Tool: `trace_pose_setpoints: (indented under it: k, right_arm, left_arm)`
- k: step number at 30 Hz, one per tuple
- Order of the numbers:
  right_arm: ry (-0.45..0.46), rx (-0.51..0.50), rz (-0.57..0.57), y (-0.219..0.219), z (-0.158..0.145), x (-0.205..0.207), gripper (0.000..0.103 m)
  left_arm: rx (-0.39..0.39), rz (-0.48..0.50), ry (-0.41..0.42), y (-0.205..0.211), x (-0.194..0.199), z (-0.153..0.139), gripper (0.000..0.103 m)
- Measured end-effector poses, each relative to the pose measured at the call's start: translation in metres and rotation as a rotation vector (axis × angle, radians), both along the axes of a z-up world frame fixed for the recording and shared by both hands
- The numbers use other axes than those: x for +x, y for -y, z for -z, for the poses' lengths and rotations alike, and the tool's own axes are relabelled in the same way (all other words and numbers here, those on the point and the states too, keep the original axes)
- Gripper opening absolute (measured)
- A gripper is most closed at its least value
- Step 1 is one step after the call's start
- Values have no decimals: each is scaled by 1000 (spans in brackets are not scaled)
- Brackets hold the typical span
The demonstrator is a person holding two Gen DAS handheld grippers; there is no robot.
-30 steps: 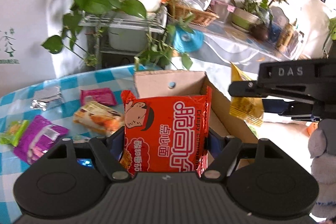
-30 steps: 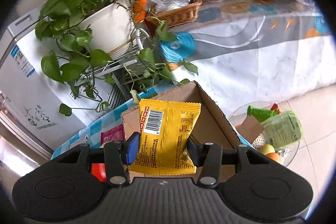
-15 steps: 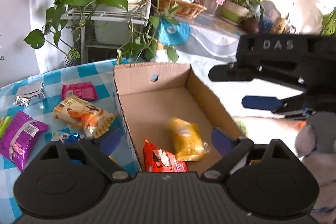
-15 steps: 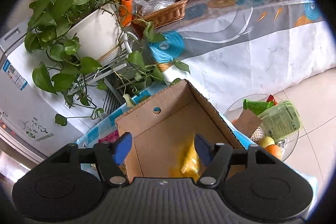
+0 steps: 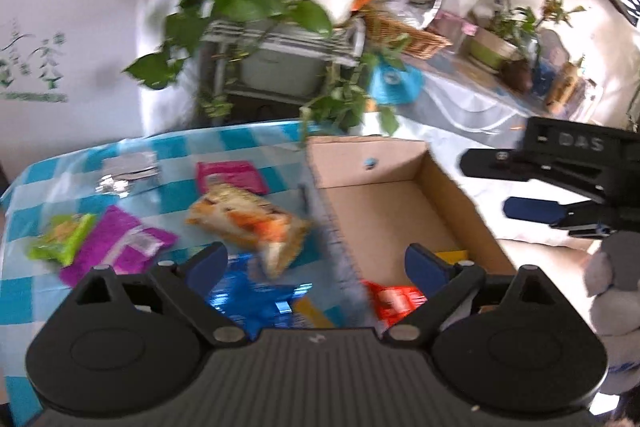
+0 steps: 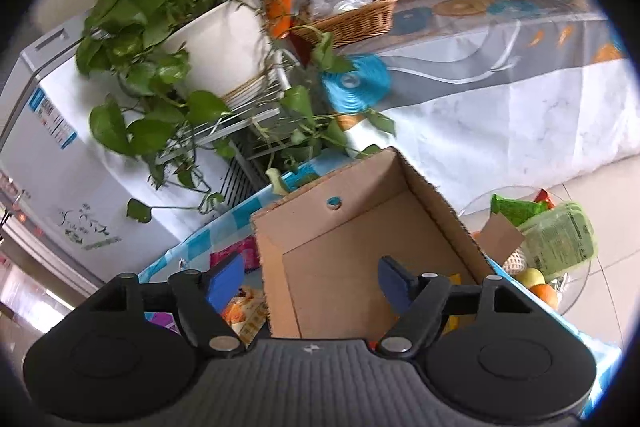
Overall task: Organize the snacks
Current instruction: 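Move both tools back over the table toward the remaining snacks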
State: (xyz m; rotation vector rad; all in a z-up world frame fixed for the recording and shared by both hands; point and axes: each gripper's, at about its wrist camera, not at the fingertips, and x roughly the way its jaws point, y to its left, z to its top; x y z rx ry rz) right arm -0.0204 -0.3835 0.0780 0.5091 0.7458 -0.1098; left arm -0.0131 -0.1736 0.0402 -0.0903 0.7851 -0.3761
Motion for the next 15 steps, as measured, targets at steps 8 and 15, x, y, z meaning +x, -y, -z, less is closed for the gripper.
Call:
trace_pose_setpoints:
  k: [8, 15]
  right_arm:
    - [4, -26, -72, -23, 0, 9, 81]
    - [2, -52, -178, -50, 3, 19, 81]
  left_arm:
    - [27, -104, -10, -65, 16, 3, 97]
    - [54, -198, -19, -120, 39, 1, 98]
